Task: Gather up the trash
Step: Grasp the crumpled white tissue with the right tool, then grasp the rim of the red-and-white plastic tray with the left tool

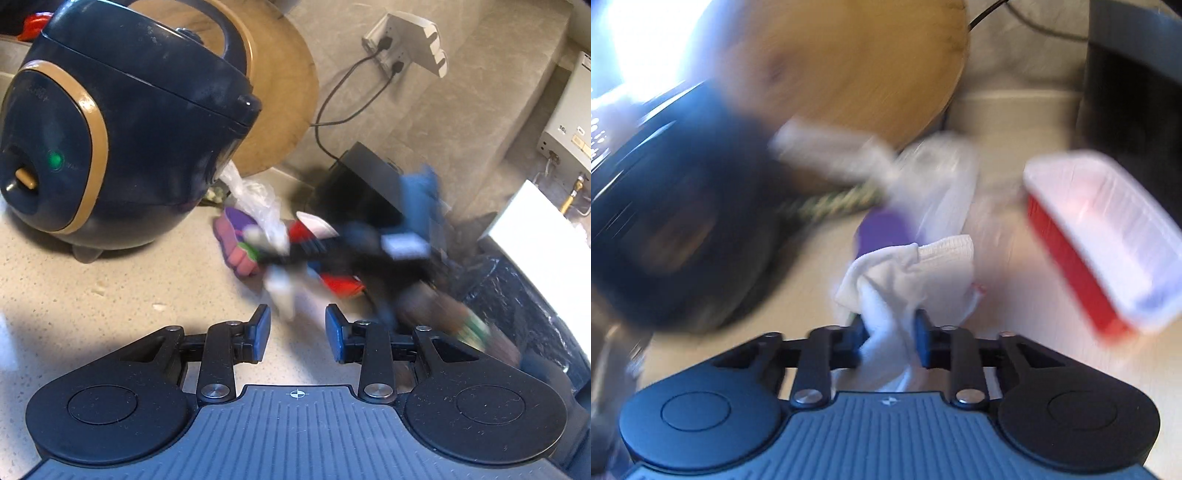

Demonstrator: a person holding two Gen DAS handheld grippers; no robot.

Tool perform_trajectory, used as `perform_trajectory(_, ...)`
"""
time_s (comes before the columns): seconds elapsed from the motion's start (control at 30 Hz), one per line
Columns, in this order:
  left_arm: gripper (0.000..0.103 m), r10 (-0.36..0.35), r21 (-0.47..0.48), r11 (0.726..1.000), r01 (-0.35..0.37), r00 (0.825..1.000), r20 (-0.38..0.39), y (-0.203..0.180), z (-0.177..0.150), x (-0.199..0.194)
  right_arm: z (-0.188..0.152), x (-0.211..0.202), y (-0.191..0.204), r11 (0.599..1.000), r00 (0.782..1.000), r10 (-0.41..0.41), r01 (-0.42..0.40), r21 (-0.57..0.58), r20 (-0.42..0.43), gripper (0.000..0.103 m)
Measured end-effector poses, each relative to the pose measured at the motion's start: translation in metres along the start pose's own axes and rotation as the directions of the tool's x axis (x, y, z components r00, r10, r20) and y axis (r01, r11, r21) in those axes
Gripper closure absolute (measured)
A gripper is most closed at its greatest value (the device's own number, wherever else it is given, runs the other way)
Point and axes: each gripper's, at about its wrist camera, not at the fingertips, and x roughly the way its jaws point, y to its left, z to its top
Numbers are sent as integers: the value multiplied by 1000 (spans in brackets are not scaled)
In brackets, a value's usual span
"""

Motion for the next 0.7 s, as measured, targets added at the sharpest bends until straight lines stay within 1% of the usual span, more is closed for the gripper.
perform_trajectory(0.07,66,5,8,1000,-5,1000,1,-1,0,2,-25,-20,5,999,999,40,-40,-23,-17,89)
perform_trajectory(0.17,66,21,22,1000,-21,1000,-16,-1,0,9,-50,-51,5,997,998,64,-65,-50,-12,89)
perform_trajectory(0.23,66,51,35,998,-49,997,-65,-2,-2,17,-56,-72,0,996,997,77,-77,-43,2,89)
perform_trajectory(0.27,66,64,35,998,-60,993,-98,-4,-2,20,-57,-83,-5,997,997,75,-74,-36,22,88)
perform_trajectory(0.33,66,62,44,997,-56,987,-147,-10,-2,23,-57,-105,-14,998,996,59,-56,-39,73,86)
perform_trajectory(0.37,66,58,62,997,-48,984,-166,-15,0,23,-57,-115,-19,998,994,50,-46,-41,99,75)
perform_trajectory(0.4,66,54,78,996,-40,982,-180,-20,3,24,-56,-123,-27,999,991,41,-36,-37,124,54)
perform_trajectory(0.47,66,42,76,997,-27,979,-200,-28,10,27,-53,-136,-42,1000,982,4,-1,-17,187,32)
perform_trajectory(0.5,66,40,80,996,-24,976,-213,-32,14,31,-50,-139,-48,1000,976,-21,24,-13,216,32)
perform_trajectory(0.57,66,49,96,995,-30,977,-208,-40,21,40,-40,-140,-65,996,960,-85,90,-7,268,32)
perform_trajectory(0.63,66,45,99,995,-25,978,-203,-48,26,49,-24,-131,-90,988,942,-156,149,46,296,31)
perform_trajectory(0.7,66,30,89,996,-11,976,-216,-55,28,62,-8,-115,-119,973,926,-221,189,131,305,31)
